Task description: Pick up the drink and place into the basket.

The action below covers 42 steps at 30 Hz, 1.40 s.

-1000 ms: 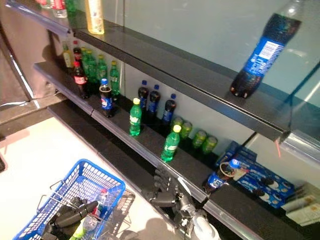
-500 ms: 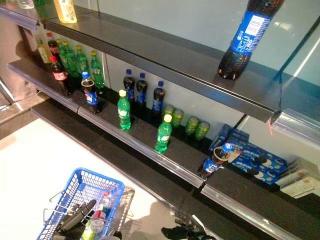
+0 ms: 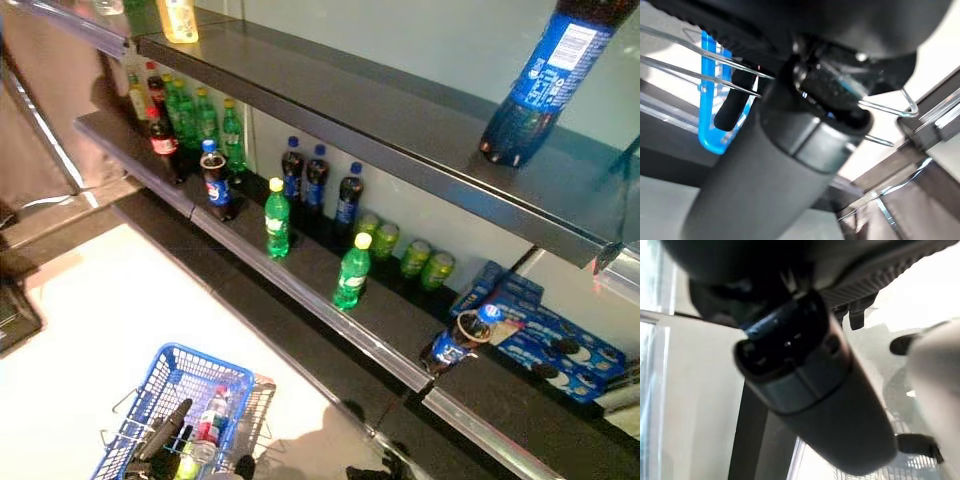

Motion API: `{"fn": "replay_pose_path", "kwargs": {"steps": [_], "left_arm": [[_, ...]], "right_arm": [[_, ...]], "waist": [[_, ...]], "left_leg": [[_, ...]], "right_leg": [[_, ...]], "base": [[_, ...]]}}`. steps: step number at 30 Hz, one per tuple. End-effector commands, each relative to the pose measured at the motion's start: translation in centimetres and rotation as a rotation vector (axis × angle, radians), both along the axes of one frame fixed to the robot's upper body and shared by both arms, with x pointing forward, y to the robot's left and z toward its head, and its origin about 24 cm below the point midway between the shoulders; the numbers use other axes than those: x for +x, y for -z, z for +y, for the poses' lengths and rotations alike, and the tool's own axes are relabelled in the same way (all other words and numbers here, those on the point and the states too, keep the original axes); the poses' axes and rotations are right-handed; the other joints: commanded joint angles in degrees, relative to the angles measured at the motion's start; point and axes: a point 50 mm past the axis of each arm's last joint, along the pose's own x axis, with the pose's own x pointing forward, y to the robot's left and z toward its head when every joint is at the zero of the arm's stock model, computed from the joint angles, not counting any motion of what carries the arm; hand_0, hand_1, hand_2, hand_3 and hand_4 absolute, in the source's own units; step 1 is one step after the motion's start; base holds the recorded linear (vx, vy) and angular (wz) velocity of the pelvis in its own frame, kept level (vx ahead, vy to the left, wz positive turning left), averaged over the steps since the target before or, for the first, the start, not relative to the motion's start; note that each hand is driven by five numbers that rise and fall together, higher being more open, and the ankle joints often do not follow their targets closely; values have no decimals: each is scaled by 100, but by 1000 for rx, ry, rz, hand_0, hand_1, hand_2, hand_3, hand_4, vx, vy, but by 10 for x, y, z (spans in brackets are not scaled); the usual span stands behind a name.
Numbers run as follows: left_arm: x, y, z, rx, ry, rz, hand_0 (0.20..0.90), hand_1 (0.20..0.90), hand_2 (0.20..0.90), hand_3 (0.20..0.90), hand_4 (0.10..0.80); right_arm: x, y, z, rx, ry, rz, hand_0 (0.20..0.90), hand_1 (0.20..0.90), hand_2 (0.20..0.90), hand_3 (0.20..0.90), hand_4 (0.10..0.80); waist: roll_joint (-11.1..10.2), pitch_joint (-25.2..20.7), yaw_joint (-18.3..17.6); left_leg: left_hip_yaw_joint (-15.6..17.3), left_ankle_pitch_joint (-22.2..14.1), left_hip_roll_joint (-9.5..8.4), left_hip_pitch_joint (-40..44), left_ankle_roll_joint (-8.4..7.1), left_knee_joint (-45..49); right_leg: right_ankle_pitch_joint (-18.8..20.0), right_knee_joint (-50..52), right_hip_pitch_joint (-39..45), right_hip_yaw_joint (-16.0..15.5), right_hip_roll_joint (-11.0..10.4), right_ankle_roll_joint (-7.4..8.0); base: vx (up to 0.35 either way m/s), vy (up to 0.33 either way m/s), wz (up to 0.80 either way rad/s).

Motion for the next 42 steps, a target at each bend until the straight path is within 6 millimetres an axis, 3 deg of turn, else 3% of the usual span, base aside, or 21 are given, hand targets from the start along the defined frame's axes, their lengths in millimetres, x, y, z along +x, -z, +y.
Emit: {"fn": "replay_pose_path", "kwargs": {"steps": [1, 2, 5, 10, 14, 15, 16, 18, 20, 22, 25, 26, 27, 28, 29, 30, 34, 38, 39, 40, 42], "left_arm": [[69, -59, 29, 183, -5, -459, 300, 300, 300, 200, 100], [69, -59, 28, 180, -8, -457, 300, 300, 300, 200, 100], [78, -51, 17, 134, 0, -425, 300, 300, 300, 200, 100], [62, -38, 10, 104, -92, -382, 300, 300, 300, 200, 100], [66, -36, 9, 106, -34, -368, 300, 300, 300, 200, 100], [70, -37, 9, 107, -12, -367, 300, 300, 300, 200, 100], [75, -39, 11, 117, 13, -361, 300, 300, 300, 200, 100], [77, -40, 13, 127, 33, -361, 300, 300, 300, 200, 100], [79, -43, 11, 150, 51, -369, 300, 300, 300, 200, 100], [81, -47, 12, 150, 44, -378, 300, 300, 300, 200, 100], [95, -57, 10, 199, 135, -416, 300, 300, 300, 200, 100], [97, -58, 9, 201, 146, -420, 300, 300, 300, 200, 100], [101, -59, 6, 202, 152, -423, 300, 300, 300, 200, 100], [102, -58, 4, 204, 158, -419, 300, 300, 300, 200, 100], [102, -58, 3, 204, 158, -418, 300, 300, 300, 200, 100], [104, -55, -1, 195, 159, -412, 300, 300, 300, 200, 100], [102, -49, -11, 163, 172, -420, 300, 300, 300, 200, 100], [95, -43, -11, 144, 152, -412, 300, 300, 300, 200, 100], [91, -39, -12, 133, 132, -391, 300, 300, 300, 200, 100], [90, -38, -12, 132, 128, -386, 300, 300, 300, 200, 100], [87, -35, -13, 119, 106, -363, 300, 300, 300, 200, 100]], "right_arm": [[10, -9, -28, -129, -23, -51, 900, 900, 900, 900, 800], [9, -9, -29, -134, -20, -46, 900, 900, 900, 900, 800], [-7, -5, -41, -181, 31, 25, 900, 900, 900, 900, 800], [-24, 0, -56, -243, -54, 121, 900, 900, 900, 900, 800], [-48, 6, -57, -229, 21, 183, 900, 900, 900, 900, 800], [-50, 7, -57, -227, 32, 186, 900, 900, 900, 900, 800], [-49, 8, -53, -241, 32, 187, 900, 900, 900, 900, 800], [-48, 8, -52, -254, 47, 188, 900, 900, 900, 900, 800], [-47, 8, -49, -261, 53, 195, 900, 900, 900, 900, 800], [-41, 7, -47, -274, 27, 180, 900, 900, 900, 900, 800], [-28, 6, -41, -269, 94, 124, 900, 900, 900, 900, 800], [-28, 7, -41, -260, 111, 124, 900, 900, 900, 900, 800], [-31, 8, -40, -238, 147, 132, 900, 900, 900, 900, 800], [-36, 9, -42, -221, 175, 139, 900, 900, 900, 900, 800], [-36, 10, -42, -219, 176, 140, 900, 900, 900, 900, 800], [-39, 10, -43, -206, 187, 145, 900, 900, 900, 900, 800], [-31, 8, -47, -203, 203, 105, 900, 900, 900, 900, 800], [-26, 9, -48, -185, 223, 115, 900, 900, 900, 900, 800], [-36, 11, -47, -182, 225, 150, 900, 900, 900, 900, 800], [-37, 11, -47, -181, 226, 157, 900, 900, 900, 900, 800], [-45, 13, -46, -184, 219, 202, 900, 900, 900, 900, 800]], "waist": [[195, -17, 70], [202, -10, 56], [231, -1, -195], [142, -46, -300], [119, -39, -396], [96, -5, -409], [62, 33, -427], [24, 46, -417], [-20, 60, -413], [49, 58, -456], [121, 36, -742], [101, 29, -769], [37, 20, -826], [-26, 14, -855], [-31, 2, -856], [-122, -10, -881], [-272, 90, -897], [-269, 176, -995], [-234, 136, -1120], [-253, 110, -1147], [-197, 35, -1232]], "left_leg": [[792, -110, 27, -314, -60, 211], [884, -106, 47, -338, -74, 228], [1913, 0, 263, -616, -174, 532], [1535, -323, 365, -391, -73, 793], [2029, -351, 713, -187, -149, 836], [2077, -470, 672, -175, -128, 990], [2133, -672, 488, -217, -26, 1248], [2202, -822, 369, -246, 68, 1376], [2273, -995, 66, -155, 257, 1319], [2343, -1021, -11, -64, 365, 1187], [2306, -1021, -204, 9, 573, 923], [2289, -1027, -264, 5, 593, 920], [2257, -1052, -387, 11, 610, 939], [2223, -1105, -504, -6, 621, 989], [2221, -1102, -515, -26, 622, 994], [2179, -1166, -677, -83, 620, 1073], [2214, -1487, -891, -321, 589, 1612], [2350, -1914, -929, -172, 656, 2014], [2268, -1996, -892, -59, 683, 2413], [2246, -1945, -903, -76, 679, 2465], [2212, -1530, -712, 44, 477, 3039]], "right_leg": [[225, 257, -604, -192, 97, -142], [226, 253, -603, -222, 90, -143], [302, 286, -596, -612, -73, -178], [348, 397, -855, -312, -333, -183], [378, 611, -816, -442, -669, -8], [430, 691, -844, -458, -856, 108], [567, 768, -808, -411, -1159, 343], [692, 857, -791, -429, -1383, 423], [1147, 1317, -955, -412, -1764, 492], [1137, 1697, -1153, -358, -1723, 427], [408, 1915, -1337, 69, -571, 202], [335, 1798, -1289, 102, -385, 138], [261, 1367, -1156, 186, -37, 1], [243, 886, -1040, 276, 203, -103], [262, 827, -1042, 289, 230, -116], [436, 283, -1024, 451, 409, -156], [1218, -445, -1362, 369, 331, -10], [1382, -123, -1834, 45, 200, 48], [1229, 72, -1881, 232, 315, -94], [1208, 102, -1910, 287, 318, -122], [993, 287, -1851, 261, 437, -281]], "base": [[-161, 63, 22], [-174, 111, 38], [-126, 250, 110], [2, 384, 37], [156, 469, 52], [284, 556, 42], [296, 576, 49], [219, 439, 41], [219, 500, 5], [138, 427, 0], [158, 330, 5], [319, 196, 85], [370, 157, 99], [320, 117, 84], [323, 74, 48], [240, 52, 41], [310, 33, 23], [443, 31, 0], [381, 7, -7], [512, -9, 7], [388, -46, 13]]}}
